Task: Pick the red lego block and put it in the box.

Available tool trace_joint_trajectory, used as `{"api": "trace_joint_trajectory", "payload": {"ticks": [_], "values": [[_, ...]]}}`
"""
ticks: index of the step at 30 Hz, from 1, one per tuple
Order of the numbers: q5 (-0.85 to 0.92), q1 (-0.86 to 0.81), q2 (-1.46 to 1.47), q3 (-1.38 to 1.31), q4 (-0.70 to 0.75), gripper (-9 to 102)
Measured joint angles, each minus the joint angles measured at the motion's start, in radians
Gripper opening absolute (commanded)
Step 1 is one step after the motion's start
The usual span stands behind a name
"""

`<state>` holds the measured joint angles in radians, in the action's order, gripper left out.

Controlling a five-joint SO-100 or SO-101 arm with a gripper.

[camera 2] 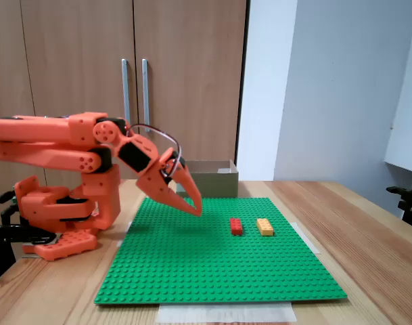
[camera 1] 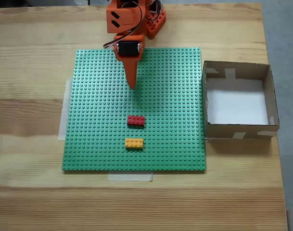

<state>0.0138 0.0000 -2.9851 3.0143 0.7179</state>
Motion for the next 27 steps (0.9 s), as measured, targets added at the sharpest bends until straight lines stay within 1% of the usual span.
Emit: {"api": "trace_joint_trajectory", "payload": {"ticks": [9,12,13,14,17,24,27], "values": [[-0.018,0.017,0.265,-0.250,0.063,-1],[-0.018,0.015,0.368,-0.341,0.087,1],[-0.018,0.015,0.402,-0.370,0.097,2],[-0.011,0.015,0.483,-0.439,0.112,6],[0.006,0.015,0.557,-0.506,0.140,11],[0.031,0.020,0.775,-0.661,0.198,26],[0.031,0.020,0.854,-0.719,0.219,26]]}}
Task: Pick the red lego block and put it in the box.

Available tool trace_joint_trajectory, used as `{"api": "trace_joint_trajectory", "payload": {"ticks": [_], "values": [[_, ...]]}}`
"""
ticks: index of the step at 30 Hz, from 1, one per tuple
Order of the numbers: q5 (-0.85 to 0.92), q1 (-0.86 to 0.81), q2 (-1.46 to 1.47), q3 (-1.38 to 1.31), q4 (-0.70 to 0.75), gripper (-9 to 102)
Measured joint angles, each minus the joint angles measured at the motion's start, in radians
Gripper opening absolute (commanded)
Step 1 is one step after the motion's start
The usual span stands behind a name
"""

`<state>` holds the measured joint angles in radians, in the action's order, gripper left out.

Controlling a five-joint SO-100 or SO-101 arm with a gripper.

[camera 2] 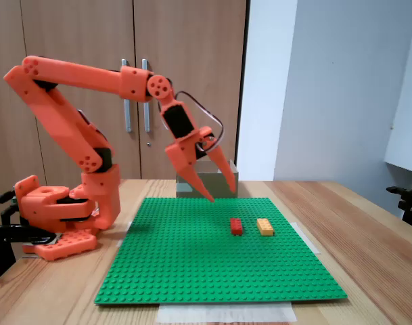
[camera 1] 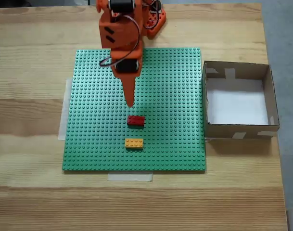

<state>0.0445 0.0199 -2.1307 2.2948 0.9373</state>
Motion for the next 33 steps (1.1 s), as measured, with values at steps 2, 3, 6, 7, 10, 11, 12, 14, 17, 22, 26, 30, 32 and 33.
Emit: {"api": "trace_joint_trajectory", "payload": {"ticks": [2,3,6,7,10,11,12,14,17,22,26,30,32,33], "values": [[0.000,0.000,0.057,-0.043,0.020,27],[0.000,0.005,0.086,-0.067,0.029,28],[-0.006,0.014,0.183,-0.153,0.072,29],[-0.012,0.012,0.216,-0.186,0.087,29],[-0.025,0.008,0.319,-0.288,0.137,28],[-0.025,0.008,0.351,-0.324,0.155,28],[-0.031,0.008,0.383,-0.357,0.167,28],[-0.034,0.008,0.437,-0.416,0.193,27],[-0.034,0.009,0.502,-0.483,0.232,26],[-0.034,0.015,0.588,-0.558,0.282,26],[-0.041,0.025,0.653,-0.592,0.290,26],[-0.054,0.021,0.696,-0.601,0.284,26],[-0.063,0.021,0.713,-0.603,0.281,26],[-0.067,0.021,0.721,-0.606,0.281,26]]}}
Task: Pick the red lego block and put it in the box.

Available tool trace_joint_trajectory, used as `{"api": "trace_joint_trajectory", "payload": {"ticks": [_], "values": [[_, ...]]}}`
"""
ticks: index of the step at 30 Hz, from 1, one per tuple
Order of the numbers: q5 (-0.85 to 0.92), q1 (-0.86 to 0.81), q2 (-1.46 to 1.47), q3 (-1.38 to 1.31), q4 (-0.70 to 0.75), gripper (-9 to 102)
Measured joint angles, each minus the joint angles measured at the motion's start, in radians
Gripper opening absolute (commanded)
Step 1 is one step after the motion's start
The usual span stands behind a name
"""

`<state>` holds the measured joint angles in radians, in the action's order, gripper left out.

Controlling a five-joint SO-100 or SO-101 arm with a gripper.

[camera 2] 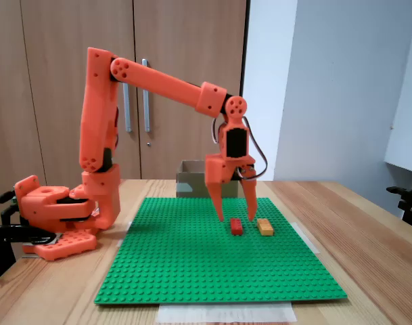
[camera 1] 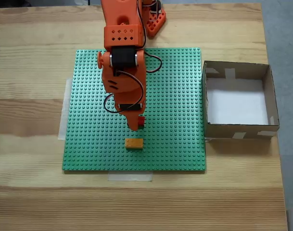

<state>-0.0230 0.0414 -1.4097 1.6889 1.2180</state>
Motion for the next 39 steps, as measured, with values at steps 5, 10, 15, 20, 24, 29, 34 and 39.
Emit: {"api": "trace_joint_trajectory", "payload": {"ticks": [5,10,15,20,24,29,34,39], "values": [[-0.026,0.002,0.034,-0.015,-0.009,26],[-0.029,0.002,0.054,-0.029,-0.023,26],[-0.048,0.002,0.072,-0.032,-0.021,25],[-0.061,0.002,0.072,-0.032,-0.021,25],[-0.067,0.002,0.077,-0.032,-0.028,24],[-0.058,0.002,0.084,-0.032,-0.034,18],[-0.052,-0.002,0.087,-0.032,-0.040,15],[-0.046,-0.002,0.091,-0.032,-0.049,14]]}}
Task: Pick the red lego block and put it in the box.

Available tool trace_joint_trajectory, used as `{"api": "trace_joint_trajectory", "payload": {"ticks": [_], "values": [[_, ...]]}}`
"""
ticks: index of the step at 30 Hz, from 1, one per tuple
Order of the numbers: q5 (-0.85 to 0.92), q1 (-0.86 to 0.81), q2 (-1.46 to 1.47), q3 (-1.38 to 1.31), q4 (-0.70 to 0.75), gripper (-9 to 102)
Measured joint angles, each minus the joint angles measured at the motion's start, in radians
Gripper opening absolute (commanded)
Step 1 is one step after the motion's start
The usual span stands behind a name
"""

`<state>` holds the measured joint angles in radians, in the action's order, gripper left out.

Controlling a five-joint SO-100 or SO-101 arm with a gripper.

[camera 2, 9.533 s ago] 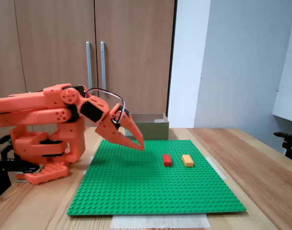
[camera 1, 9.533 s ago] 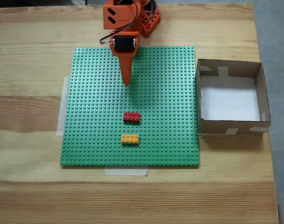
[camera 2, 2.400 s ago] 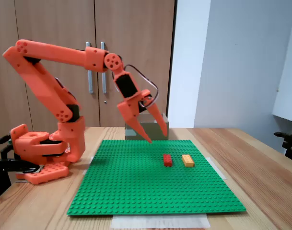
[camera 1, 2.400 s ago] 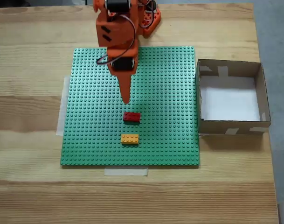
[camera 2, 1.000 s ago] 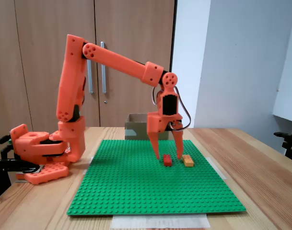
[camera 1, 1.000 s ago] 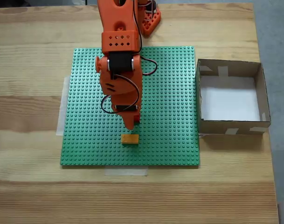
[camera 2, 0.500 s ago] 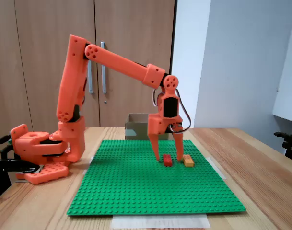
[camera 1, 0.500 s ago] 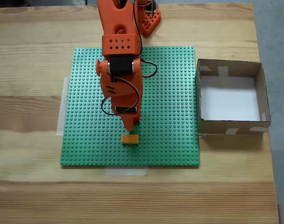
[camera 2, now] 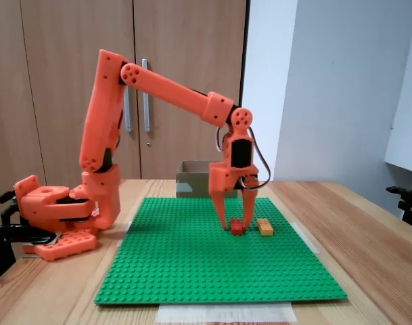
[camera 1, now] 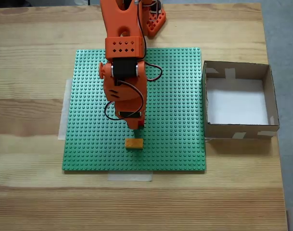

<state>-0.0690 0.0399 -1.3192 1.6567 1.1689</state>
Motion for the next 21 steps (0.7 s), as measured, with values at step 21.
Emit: {"api": "trace_joint_trajectory", "payload": {"ticks": [21], "values": [[0.025,-0.002,0.000,0.000,0.003,5]]}}
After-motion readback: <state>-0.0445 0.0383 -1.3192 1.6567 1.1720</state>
